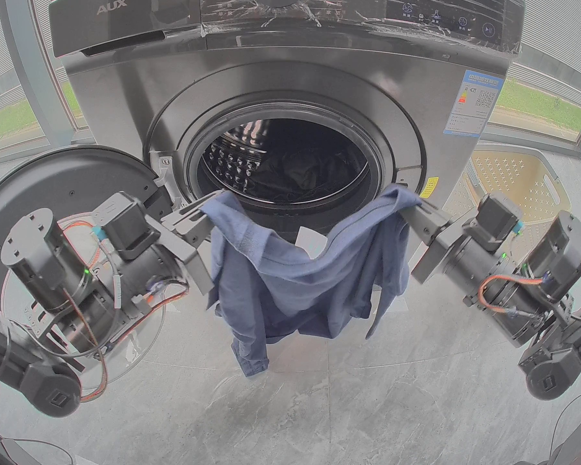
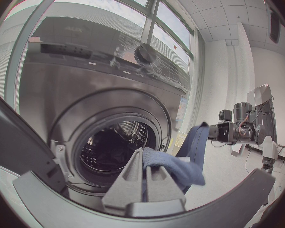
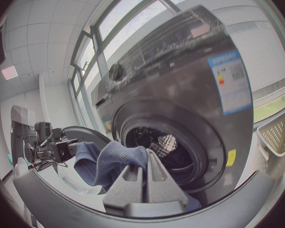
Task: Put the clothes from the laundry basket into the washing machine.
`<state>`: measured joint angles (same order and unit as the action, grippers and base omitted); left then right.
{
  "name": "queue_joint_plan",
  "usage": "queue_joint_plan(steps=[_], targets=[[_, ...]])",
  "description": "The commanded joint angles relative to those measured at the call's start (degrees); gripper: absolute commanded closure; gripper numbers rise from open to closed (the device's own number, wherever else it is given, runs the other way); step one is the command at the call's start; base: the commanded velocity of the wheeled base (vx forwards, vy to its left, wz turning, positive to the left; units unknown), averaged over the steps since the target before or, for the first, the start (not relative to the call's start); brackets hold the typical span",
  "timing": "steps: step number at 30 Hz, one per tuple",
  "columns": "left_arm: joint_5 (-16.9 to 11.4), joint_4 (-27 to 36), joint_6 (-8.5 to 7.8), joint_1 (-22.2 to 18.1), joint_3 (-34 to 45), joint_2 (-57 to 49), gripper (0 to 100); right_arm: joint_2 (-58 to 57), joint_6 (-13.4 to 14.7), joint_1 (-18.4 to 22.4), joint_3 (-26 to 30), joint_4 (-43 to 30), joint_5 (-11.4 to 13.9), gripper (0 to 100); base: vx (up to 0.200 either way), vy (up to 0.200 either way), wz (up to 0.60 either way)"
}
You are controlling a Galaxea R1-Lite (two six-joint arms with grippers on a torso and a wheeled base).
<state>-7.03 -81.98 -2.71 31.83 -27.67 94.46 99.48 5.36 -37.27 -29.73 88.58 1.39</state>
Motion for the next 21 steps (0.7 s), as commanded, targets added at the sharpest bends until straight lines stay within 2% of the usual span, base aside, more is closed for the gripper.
queue_joint_plan(steps=[1, 3, 4, 5, 10, 11, 12, 13, 14, 16, 21], targets=[[0.0, -0.72, 0.16, 2.36, -4.67, 7.49, 100, 6.61, 0.52, -3.6, 1.34, 0.19, -1.13, 100, 0.0, 0.0, 0.0], [-0.09, -1.25, 0.77, 2.36, -5.37, 8.02, 100, 8.1, 1.58, -5.1, 1.34, 0.19, -1.74, 100, 0.0, 0.0, 0.0], [-0.17, -1.51, 2.62, 2.45, -5.73, 7.84, 100, 10.21, 2.37, -6.06, 1.43, 0.19, -2.18, 100, 0.0, 0.0, 0.0], [-0.17, -1.51, 3.15, 2.45, -5.9, 7.58, 100, 10.92, 2.46, -6.42, 1.43, 0.19, -2.27, 100, 0.0, 0.0, 0.0], [0.09, -1.6, 4.82, 3.24, -8.27, 5.55, 100, 14.61, 2.81, -7.82, 1.43, 0.19, -2.53, 100, 0.0, 0.0, 0.0], [0.09, -1.69, 5.87, 4.03, -8.54, 4.76, 100, 16.01, 2.72, -8.44, 2.31, 0.19, -2.53, 0, 0.0, 0.0, 0.0], [0.09, -1.69, 5.87, 4.03, -8.54, 4.76, 100, 16.01, 2.72, -8.44, 2.31, 0.19, -2.53, 0, 0.0, 0.0, 0.0], [0.27, -1.95, 7.1, 5.08, -8.71, 3.62, 100, 18.39, 2.81, -9.32, 3.01, 0.1, -2.71, 0, 0.0, 0.0, 0.0], [0.27, -1.87, 7.36, 5.26, -8.8, 3.18, 100, 19.35, 2.81, -9.58, 3.1, 0.1, -3.06, 0, 0.0, 0.0, 0.0], [0.27, -1.87, 7.36, 5.17, -8.98, 2.3, 100, 21.02, 2.63, -10.11, 3.37, 0.1, -4.11, 0, 0.0, 0.0, 0.0], [0.18, -1.25, 7.54, 5.26, -9.68, 0.28, 100, 24.36, 2.46, -10.9, 2.05, 0.02, -4.29, 0, 0.0, 0.0, 0.0]])
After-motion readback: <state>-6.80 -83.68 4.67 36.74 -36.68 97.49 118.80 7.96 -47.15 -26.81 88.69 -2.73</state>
